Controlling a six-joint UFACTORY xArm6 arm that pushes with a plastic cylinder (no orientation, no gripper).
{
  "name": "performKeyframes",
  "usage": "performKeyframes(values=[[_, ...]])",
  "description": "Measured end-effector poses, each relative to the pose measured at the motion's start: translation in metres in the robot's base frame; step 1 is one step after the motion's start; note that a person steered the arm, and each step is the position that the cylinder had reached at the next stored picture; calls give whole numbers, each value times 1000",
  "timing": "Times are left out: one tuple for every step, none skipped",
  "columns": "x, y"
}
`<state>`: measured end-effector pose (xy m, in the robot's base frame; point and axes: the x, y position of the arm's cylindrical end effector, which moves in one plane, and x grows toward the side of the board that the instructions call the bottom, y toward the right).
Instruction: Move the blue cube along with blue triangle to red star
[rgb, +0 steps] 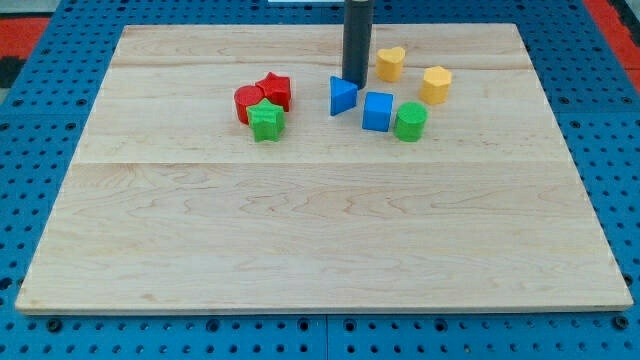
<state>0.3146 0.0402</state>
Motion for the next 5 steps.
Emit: performKeyframes(values=[[4,-44],[-3,-52],[-20,10],[-13,53],[12,66]])
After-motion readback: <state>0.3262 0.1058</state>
